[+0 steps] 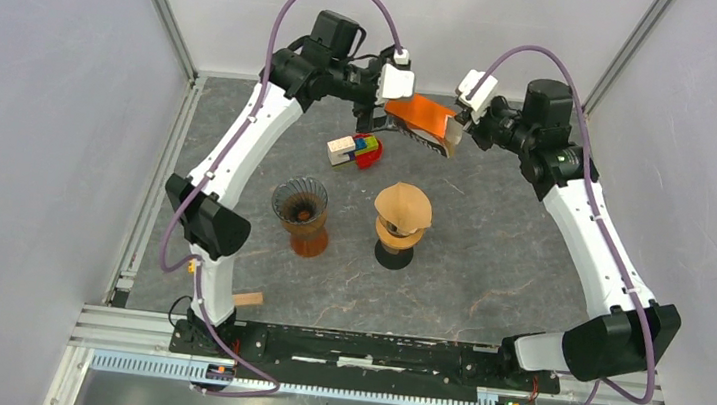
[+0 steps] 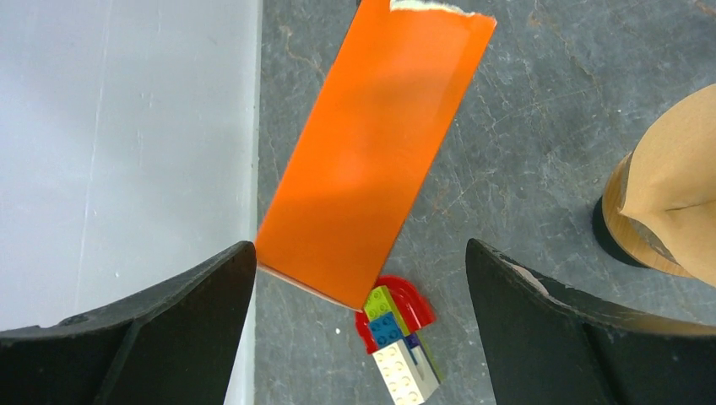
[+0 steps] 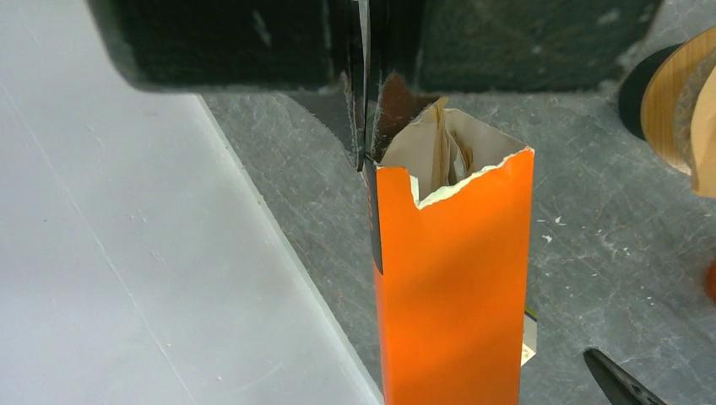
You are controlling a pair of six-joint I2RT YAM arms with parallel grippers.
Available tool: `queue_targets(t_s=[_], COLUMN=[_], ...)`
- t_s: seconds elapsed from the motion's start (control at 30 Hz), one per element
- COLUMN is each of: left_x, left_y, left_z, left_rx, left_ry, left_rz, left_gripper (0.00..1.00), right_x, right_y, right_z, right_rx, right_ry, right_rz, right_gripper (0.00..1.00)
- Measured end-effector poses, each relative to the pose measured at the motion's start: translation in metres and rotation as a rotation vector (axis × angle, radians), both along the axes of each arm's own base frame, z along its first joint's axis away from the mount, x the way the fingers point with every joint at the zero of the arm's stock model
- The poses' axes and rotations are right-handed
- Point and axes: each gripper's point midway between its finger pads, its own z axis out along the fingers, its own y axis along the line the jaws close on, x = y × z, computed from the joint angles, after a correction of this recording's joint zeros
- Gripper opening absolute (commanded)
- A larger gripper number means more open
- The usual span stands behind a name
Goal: Place the coffee filter in the dripper
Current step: Pick up the coffee filter holder from the center of the board.
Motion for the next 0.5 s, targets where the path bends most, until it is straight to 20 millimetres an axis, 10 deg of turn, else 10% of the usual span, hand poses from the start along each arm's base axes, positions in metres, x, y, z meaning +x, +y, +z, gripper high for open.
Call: queue_targets(t_s=[0.5], left_x=[-0.006], left_y=[-0.032], left_z=[-0.018], left_rx=[0.075], left_ry=[-0.073], left_rz=[-0.141], left_gripper=[0.99], right_x=[-0.013], right_y=[0.005], right_z=[-0.001], right_rx=[-0.018], right_ry=[0.012], right_rz=[0.026], right_gripper=[0.0])
